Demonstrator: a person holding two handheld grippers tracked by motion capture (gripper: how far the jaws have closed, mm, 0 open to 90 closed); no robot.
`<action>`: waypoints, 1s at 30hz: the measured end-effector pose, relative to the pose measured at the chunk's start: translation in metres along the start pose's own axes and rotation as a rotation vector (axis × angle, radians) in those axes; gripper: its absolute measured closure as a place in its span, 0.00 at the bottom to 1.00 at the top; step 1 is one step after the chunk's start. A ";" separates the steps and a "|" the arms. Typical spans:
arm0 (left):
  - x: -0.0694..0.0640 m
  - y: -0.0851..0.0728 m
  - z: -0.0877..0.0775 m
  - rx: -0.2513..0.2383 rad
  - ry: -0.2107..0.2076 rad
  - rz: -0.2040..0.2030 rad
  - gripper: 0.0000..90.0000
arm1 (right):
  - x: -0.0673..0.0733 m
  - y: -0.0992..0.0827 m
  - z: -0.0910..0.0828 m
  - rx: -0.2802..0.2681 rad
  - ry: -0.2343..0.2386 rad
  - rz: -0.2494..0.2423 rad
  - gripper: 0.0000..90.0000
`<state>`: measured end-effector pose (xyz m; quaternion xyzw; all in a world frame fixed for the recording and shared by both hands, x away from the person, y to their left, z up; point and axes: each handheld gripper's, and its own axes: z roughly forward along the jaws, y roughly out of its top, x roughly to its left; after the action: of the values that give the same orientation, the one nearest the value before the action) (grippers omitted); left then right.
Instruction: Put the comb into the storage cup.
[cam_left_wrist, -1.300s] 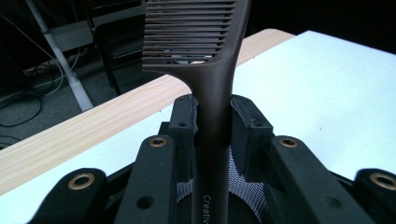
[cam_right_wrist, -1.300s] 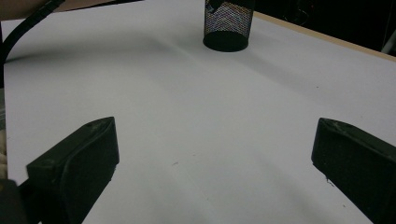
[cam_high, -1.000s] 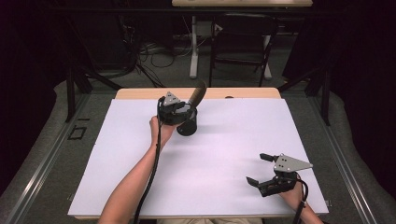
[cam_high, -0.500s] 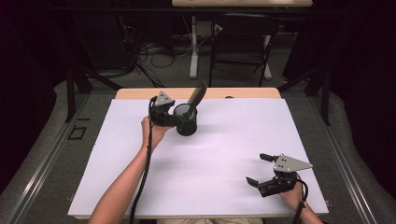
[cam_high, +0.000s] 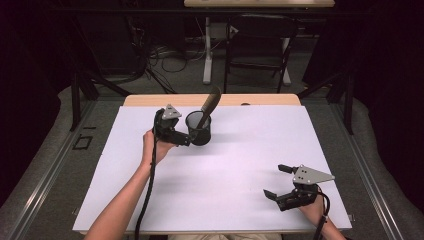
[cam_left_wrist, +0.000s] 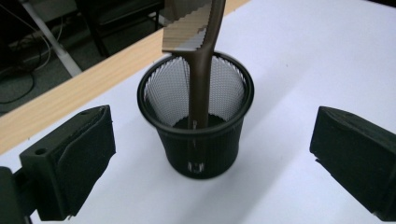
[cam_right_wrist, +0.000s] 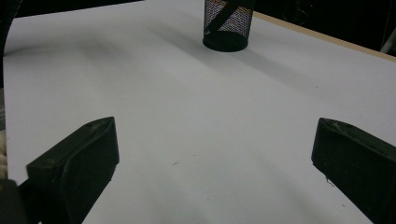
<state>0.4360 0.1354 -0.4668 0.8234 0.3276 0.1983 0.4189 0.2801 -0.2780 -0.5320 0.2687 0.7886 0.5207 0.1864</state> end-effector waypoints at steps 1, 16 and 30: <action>0.000 -0.003 -0.002 0.008 -0.001 0.000 0.00 | 0.000 0.000 0.000 0.001 -0.001 0.001 0.00; -0.008 -0.031 -0.026 0.083 -0.007 -0.015 0.00 | 0.000 0.000 0.000 -0.002 -0.001 0.002 0.00; -0.018 -0.063 -0.044 0.121 0.002 -0.024 0.00 | 0.001 0.001 0.000 -0.005 -0.001 0.000 0.00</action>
<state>0.3736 0.1750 -0.4942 0.8429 0.3491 0.1739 0.3706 0.2794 -0.2773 -0.5312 0.2686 0.7873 0.5224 0.1873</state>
